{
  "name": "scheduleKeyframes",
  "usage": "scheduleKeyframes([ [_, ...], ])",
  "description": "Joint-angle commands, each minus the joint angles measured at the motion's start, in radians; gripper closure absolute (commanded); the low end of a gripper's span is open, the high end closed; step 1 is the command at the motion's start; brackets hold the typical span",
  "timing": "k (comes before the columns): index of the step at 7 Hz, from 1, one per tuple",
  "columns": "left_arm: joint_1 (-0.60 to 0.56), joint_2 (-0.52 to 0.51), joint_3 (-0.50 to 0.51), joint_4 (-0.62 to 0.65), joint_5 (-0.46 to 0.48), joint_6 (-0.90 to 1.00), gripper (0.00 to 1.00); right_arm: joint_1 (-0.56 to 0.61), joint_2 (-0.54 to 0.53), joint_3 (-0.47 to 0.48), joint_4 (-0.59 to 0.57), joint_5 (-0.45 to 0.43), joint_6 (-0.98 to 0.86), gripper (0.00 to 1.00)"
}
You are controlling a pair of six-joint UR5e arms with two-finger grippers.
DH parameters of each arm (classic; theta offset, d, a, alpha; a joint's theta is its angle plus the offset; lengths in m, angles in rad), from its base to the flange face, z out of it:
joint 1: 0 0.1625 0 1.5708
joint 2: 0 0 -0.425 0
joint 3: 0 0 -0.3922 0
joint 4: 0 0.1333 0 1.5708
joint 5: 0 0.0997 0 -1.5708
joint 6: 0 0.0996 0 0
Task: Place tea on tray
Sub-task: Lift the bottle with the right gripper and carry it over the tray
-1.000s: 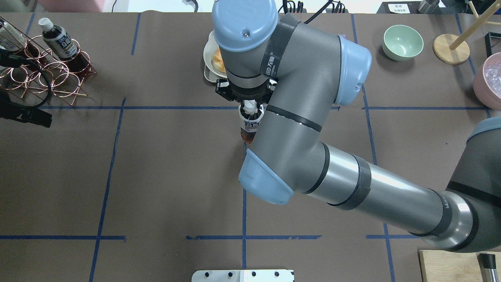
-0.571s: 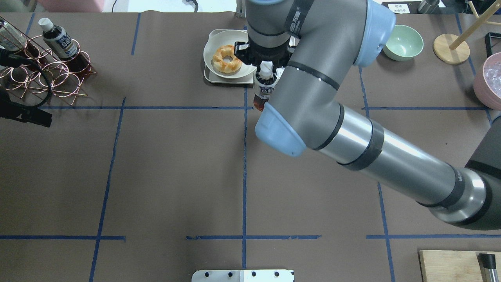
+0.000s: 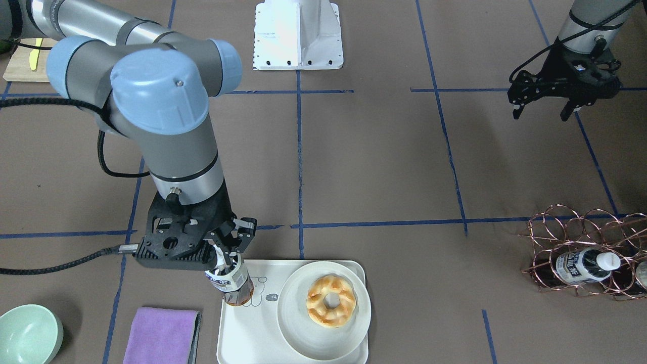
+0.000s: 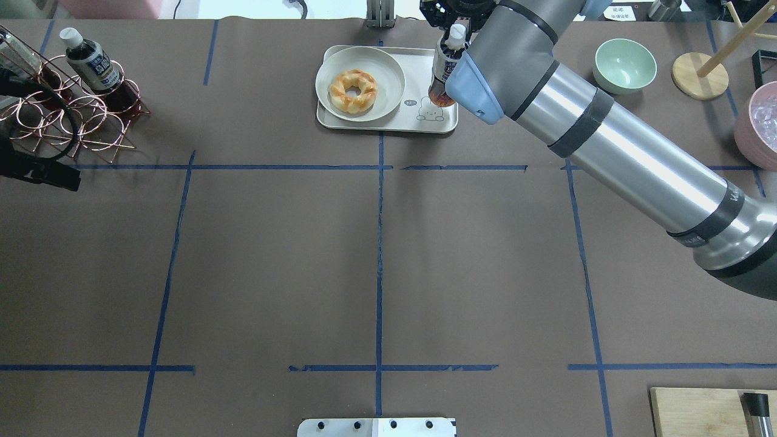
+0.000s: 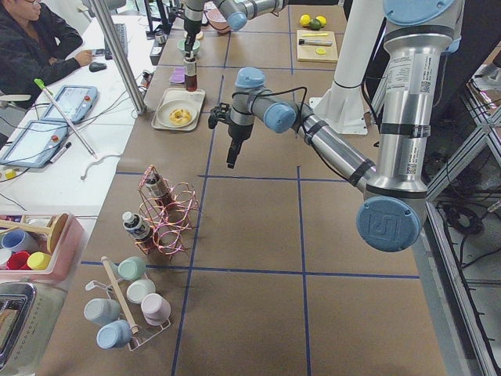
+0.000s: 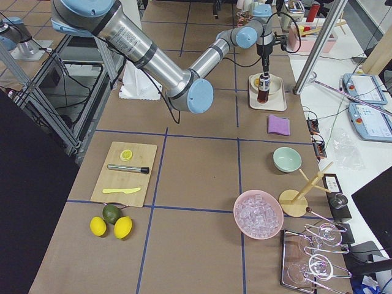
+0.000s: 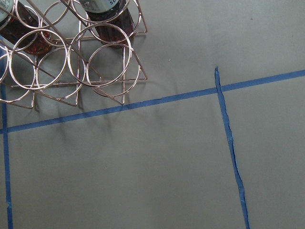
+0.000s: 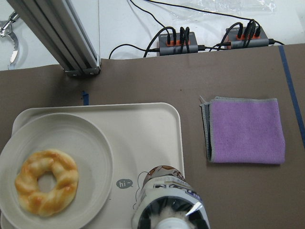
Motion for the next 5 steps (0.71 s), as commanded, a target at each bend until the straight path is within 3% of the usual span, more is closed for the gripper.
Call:
scheduleKeyframes([
  [1,-0.016,0.001,-0.016,0.001,-0.018,0.002,0.00,0.009,0.055,-0.112,0.059,0.012,-0.001,1.00],
  [5,-0.022,0.003,-0.027,0.003,-0.018,0.002,0.00,0.005,0.063,-0.134,0.062,0.024,-0.003,1.00],
])
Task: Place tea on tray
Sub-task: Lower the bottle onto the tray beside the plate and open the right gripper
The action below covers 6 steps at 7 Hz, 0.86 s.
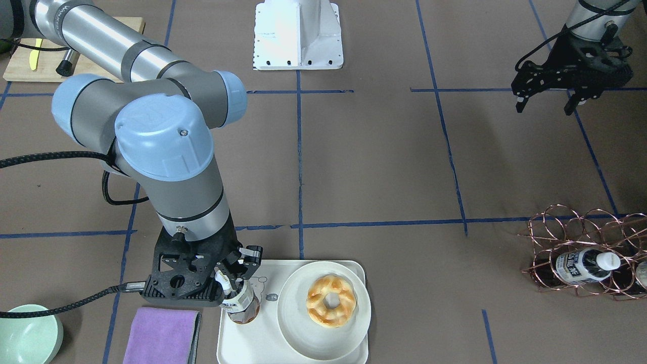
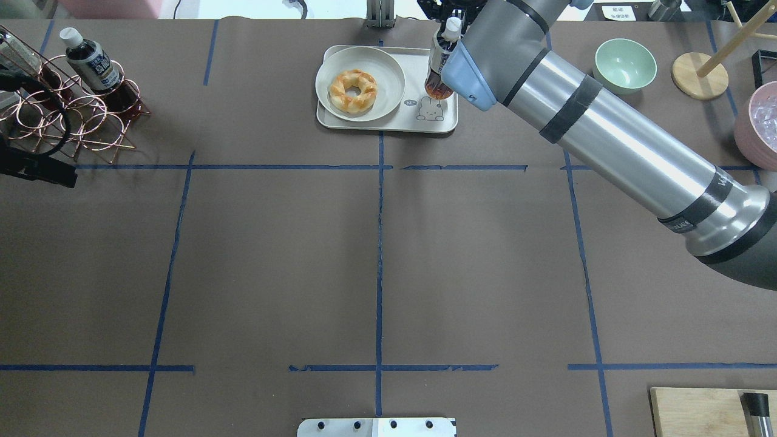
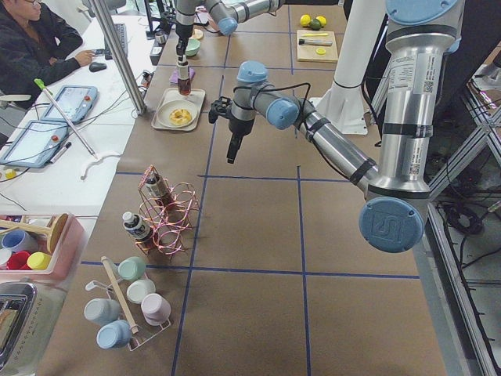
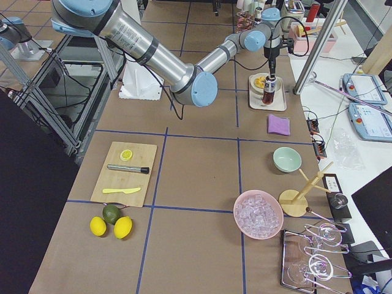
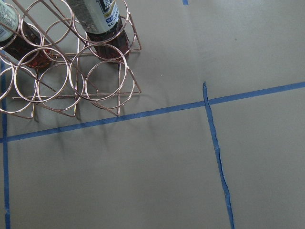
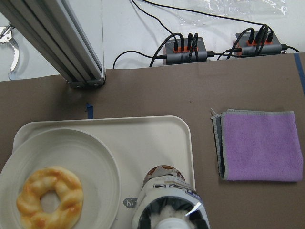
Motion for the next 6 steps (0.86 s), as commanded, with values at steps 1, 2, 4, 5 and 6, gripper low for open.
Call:
scheduleKeyframes([
  [1,-0.001,0.001,0.000,0.002,0.000,0.000,0.00,-0.004,-0.001,-0.006,0.001,0.003,-0.002,1.00],
  [2,-0.001,-0.001,0.000,0.002,0.000,0.000,0.00,-0.006,-0.001,-0.010,0.001,0.005,-0.002,1.00],
  [4,-0.001,-0.001,0.000,0.000,0.001,0.000,0.00,-0.010,-0.002,-0.012,0.001,0.003,-0.005,0.99],
  [5,-0.001,-0.002,0.000,0.000,0.001,0.000,0.00,-0.012,-0.002,-0.012,0.001,0.003,-0.006,0.94],
  [6,-0.001,-0.002,0.000,0.002,0.001,0.000,0.00,-0.010,-0.002,-0.013,0.004,0.003,-0.005,0.63],
])
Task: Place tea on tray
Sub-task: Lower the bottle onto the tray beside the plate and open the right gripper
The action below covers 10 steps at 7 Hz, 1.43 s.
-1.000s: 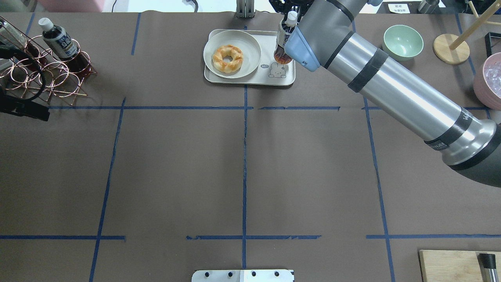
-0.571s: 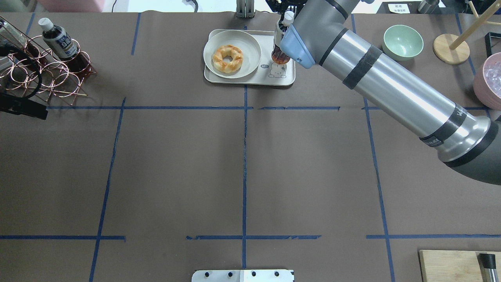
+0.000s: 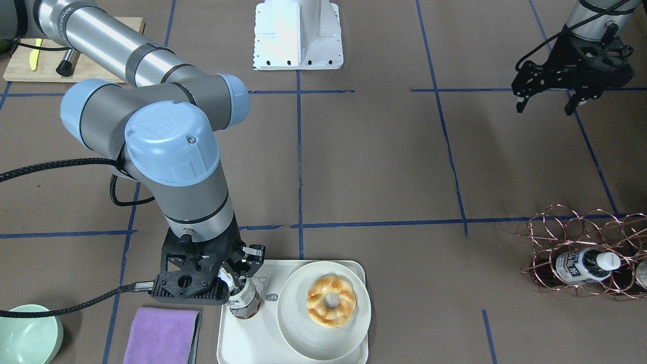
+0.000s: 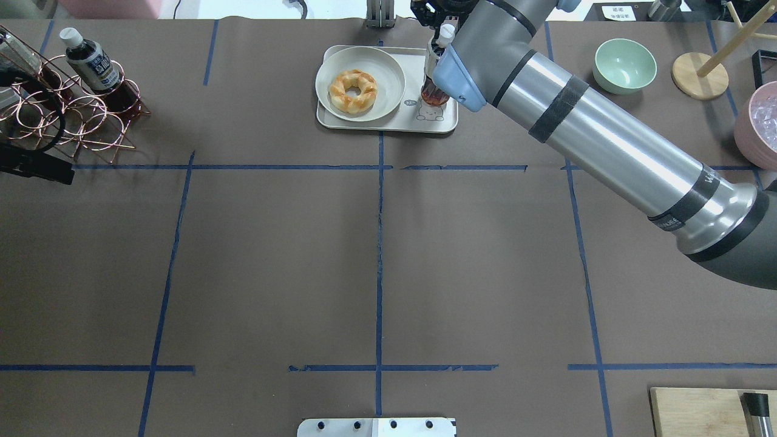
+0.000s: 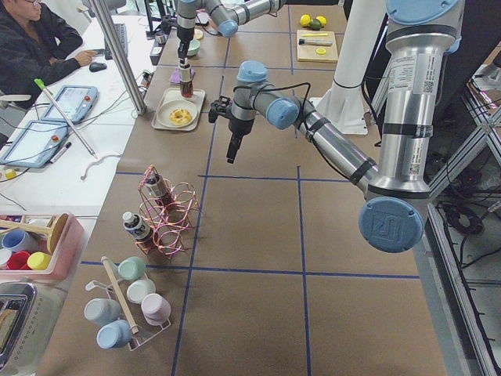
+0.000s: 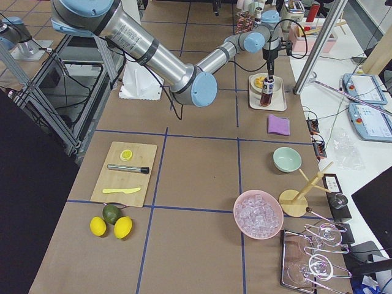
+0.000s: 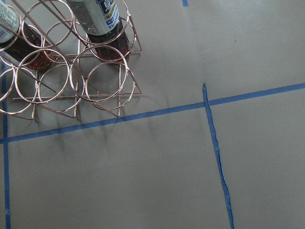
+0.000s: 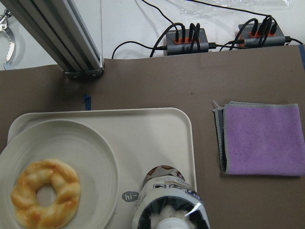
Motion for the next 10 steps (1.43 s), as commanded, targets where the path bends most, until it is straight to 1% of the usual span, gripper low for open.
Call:
scheduleKeyframes([
  [1,0.000,-0.001,0.000,0.001,0.000,0.000,0.00,0.000,-0.002,-0.003,0.004,0.000,-0.003,0.18],
  [2,0.000,-0.001,0.002,0.001,0.000,0.000,0.00,0.000,-0.003,-0.004,0.004,-0.002,-0.004,0.02],
  [3,0.000,-0.001,0.002,0.001,0.000,0.000,0.00,0.000,-0.006,-0.003,0.033,-0.003,-0.001,0.01],
  [5,0.000,0.001,0.002,0.001,-0.001,0.000,0.00,0.015,-0.002,0.014,0.036,0.014,-0.012,0.00],
  [6,-0.002,0.001,0.002,0.001,-0.001,0.000,0.00,0.043,-0.009,0.054,0.025,0.097,-0.013,0.00],
  [7,-0.015,0.009,0.000,0.007,-0.005,0.003,0.00,0.082,-0.096,0.189,-0.017,0.157,-0.015,0.00],
  [8,-0.062,0.016,0.009,0.013,-0.065,0.046,0.00,0.100,-0.232,0.397,-0.094,0.167,-0.059,0.00],
  [9,-0.127,0.057,0.014,0.015,-0.122,0.127,0.00,0.127,-0.333,0.563,-0.208,0.167,-0.170,0.00],
  [10,-0.196,0.091,0.038,0.015,-0.152,0.215,0.00,0.156,-0.430,0.703,-0.295,0.170,-0.261,0.00],
])
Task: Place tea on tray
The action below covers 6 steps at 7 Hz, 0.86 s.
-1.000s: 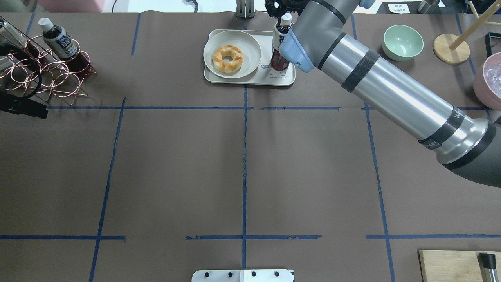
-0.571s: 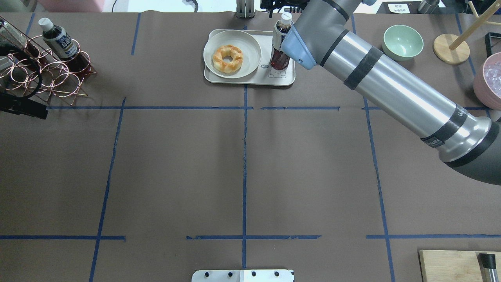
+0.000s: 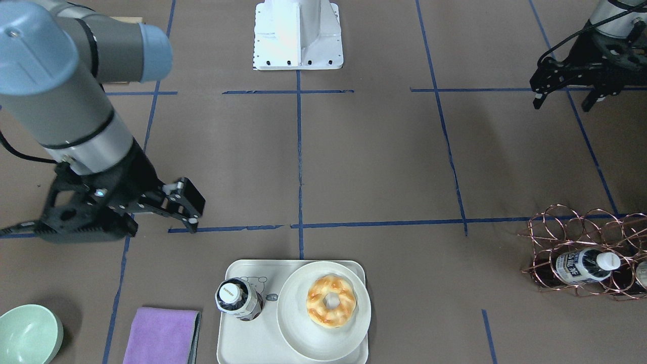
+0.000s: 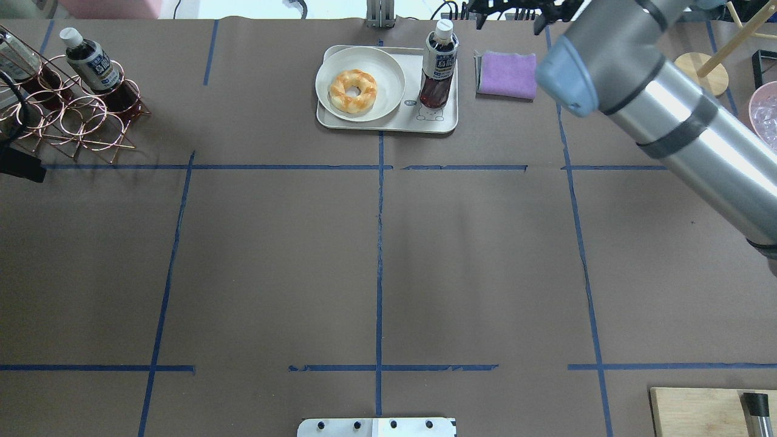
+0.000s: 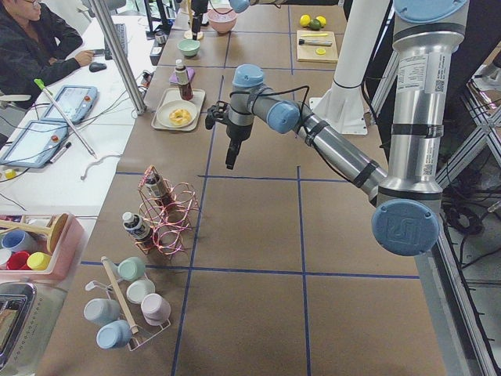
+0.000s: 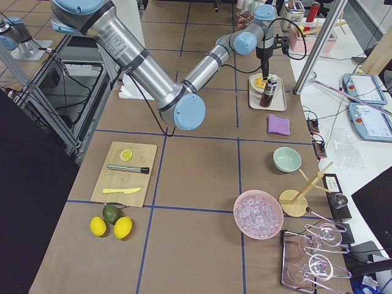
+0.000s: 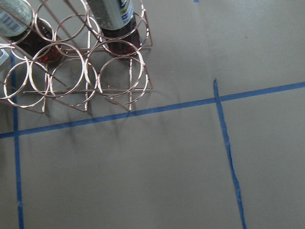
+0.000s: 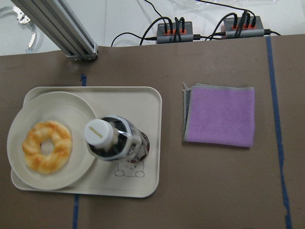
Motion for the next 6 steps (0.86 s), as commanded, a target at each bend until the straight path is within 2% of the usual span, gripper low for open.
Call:
scheduleKeyframes([
  [1,-0.158,0.070,0.098,0.000,-0.141,0.186,0.00,0.049,-0.266,0.273,-0.106,0.052,-0.157,0.00],
  [2,-0.271,0.074,0.220,-0.003,-0.255,0.327,0.00,0.089,-0.359,0.295,-0.103,0.127,-0.203,0.00],
  [3,-0.357,0.061,0.355,-0.017,-0.322,0.404,0.00,0.171,-0.436,0.294,-0.106,0.197,-0.357,0.00],
  [4,-0.402,0.062,0.388,-0.011,-0.315,0.484,0.00,0.265,-0.534,0.289,-0.106,0.263,-0.544,0.00],
  [6,-0.464,0.076,0.430,0.000,-0.313,0.585,0.00,0.423,-0.675,0.252,-0.112,0.293,-0.872,0.00],
])
